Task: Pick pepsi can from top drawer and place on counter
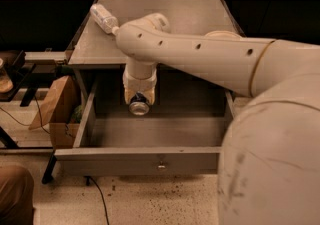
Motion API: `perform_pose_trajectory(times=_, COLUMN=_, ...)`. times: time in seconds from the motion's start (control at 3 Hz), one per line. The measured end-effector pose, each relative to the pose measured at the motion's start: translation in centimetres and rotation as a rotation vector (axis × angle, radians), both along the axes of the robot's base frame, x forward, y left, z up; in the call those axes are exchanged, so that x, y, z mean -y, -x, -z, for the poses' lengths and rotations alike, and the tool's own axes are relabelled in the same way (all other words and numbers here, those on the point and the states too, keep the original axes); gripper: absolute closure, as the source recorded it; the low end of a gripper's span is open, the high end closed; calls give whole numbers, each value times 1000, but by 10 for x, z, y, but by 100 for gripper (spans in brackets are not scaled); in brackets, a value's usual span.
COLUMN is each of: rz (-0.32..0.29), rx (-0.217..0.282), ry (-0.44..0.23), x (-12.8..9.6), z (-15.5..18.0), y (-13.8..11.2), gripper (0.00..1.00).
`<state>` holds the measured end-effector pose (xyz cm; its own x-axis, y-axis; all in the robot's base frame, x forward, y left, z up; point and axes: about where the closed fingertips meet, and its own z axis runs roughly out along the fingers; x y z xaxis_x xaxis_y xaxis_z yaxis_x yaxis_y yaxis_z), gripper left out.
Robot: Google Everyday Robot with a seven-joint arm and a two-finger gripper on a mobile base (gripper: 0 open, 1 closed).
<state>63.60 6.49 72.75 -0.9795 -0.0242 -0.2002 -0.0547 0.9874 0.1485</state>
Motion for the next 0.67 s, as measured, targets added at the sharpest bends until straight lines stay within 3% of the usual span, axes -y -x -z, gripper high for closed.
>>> perform_pose_trajectory(times=0.67, rz=-15, rx=51, ry=84, x=63, z=-66, y=22, gripper=100)
